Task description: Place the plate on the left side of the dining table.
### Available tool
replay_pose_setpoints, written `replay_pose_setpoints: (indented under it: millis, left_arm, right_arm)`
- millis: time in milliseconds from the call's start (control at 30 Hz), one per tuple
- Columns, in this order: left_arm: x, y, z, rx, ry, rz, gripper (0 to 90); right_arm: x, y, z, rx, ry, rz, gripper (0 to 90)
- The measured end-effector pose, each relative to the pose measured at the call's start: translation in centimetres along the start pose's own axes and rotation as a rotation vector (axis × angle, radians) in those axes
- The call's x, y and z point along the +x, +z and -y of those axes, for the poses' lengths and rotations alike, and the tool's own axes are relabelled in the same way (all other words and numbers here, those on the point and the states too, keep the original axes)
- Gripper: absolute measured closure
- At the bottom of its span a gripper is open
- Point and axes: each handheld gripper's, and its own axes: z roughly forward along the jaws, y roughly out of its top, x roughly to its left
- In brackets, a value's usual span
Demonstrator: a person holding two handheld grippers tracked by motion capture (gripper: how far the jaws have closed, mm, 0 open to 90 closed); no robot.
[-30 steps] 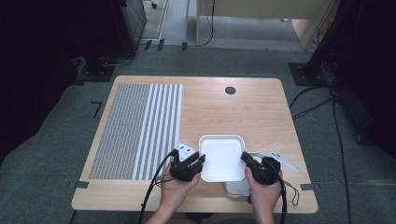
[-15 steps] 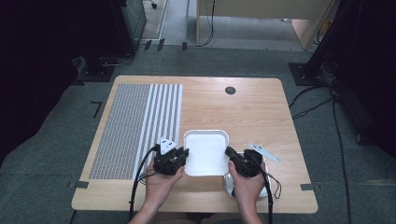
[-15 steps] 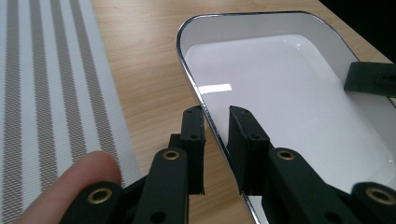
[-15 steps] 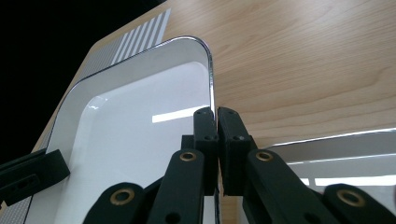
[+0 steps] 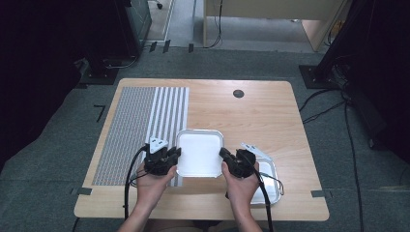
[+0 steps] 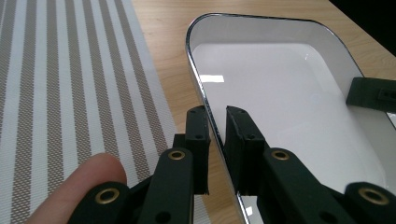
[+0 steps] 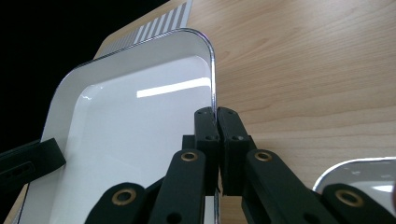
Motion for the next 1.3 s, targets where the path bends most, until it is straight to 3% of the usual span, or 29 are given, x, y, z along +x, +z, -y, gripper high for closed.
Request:
replay_pose_setpoints:
  millis: [267,533,967,1300]
  left_arm:
    - [1.8,-0.4,-0.6,-0.005,0.005,-0.037,80.5]
    - [3.7,-0.8,-1.0,-0.02,-0.019,-0.067,82.1]
    - [7.0,-0.9,-2.0,-0.023,-0.032,-0.094,84.0]
    - [10.3,-0.4,-2.5,-0.022,-0.075,-0.102,85.9]
  right_arm:
    - [1.9,1.4,-0.1,-0.001,-0.019,0.003,89.1]
    - [3.9,3.3,-0.1,0.011,-0.028,-0.009,89.2]
    - [6.0,5.8,0.0,0.035,-0.014,-0.022,89.3]
    - [8.0,8.6,0.3,0.063,-0.018,-0.032,88.8]
